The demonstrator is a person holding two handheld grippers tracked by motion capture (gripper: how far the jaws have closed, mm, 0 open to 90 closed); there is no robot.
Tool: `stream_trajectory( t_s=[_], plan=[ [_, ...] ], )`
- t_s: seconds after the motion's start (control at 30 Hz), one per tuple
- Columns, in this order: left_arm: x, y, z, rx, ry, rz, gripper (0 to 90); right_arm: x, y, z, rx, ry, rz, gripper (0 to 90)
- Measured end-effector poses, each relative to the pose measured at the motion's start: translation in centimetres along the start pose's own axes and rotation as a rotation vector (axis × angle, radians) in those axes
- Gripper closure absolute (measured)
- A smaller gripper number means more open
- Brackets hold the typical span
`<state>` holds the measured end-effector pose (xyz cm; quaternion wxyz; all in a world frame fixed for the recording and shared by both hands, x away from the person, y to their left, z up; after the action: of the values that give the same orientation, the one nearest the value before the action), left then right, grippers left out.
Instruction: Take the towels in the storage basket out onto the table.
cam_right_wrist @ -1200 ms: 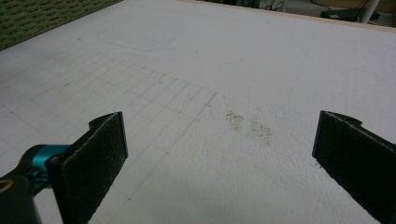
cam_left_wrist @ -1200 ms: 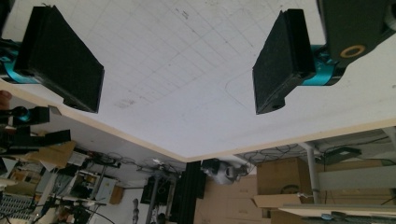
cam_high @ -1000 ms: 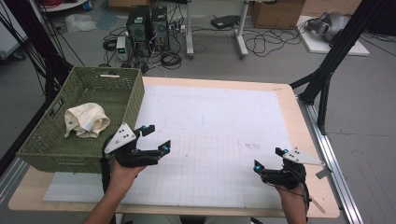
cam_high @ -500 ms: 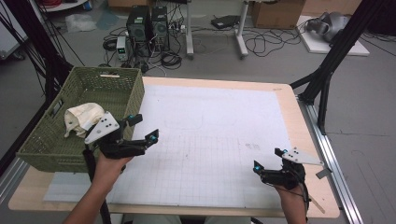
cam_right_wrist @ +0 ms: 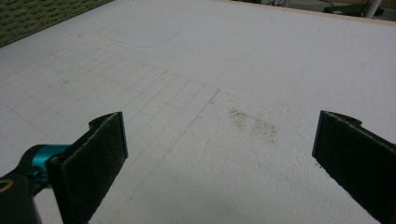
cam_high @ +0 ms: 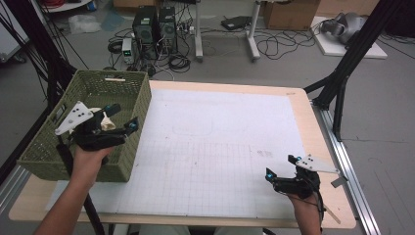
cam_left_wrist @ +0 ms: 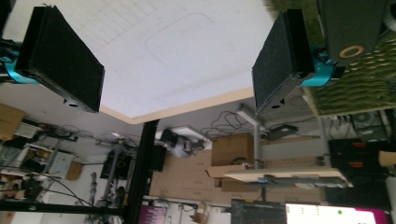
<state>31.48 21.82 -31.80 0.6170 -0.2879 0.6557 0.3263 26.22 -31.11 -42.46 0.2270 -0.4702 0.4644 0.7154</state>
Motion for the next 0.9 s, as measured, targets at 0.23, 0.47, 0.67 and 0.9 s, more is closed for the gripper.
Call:
stream_trajectory(
  t_s=[0.23,0.47,0.67,0.9],
  plan=[
    [-0.1,0.7,2.8,-0.046,-0.018,-0.022,17.6,-0.1,0.0,0.0,-0.001,-0.003,0.000,2.5],
    [0.1,1.6,7.1,-0.125,0.034,0.063,16.9,0.0,0.0,0.0,0.000,-0.013,0.000,2.5],
    [1.0,1.4,10.1,-0.207,0.042,0.138,16.9,0.1,-0.3,0.0,0.000,-0.004,0.012,2.5],
    [3.0,0.7,12.8,-0.292,0.099,0.221,17.1,0.1,-0.3,0.0,0.002,-0.005,0.014,2.5]
  ],
)
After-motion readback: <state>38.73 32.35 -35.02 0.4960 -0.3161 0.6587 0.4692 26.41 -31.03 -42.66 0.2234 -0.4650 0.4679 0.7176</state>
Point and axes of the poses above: each handheld gripper's, and its own axes: y roughly backward along the jaws, x roughly out of its underside, z roughly to its left, the point moved 2 cm from there along -y, roughly forward along the jaws, and after that the axes turned 4 degrees about -y, right-handed, at the moved point
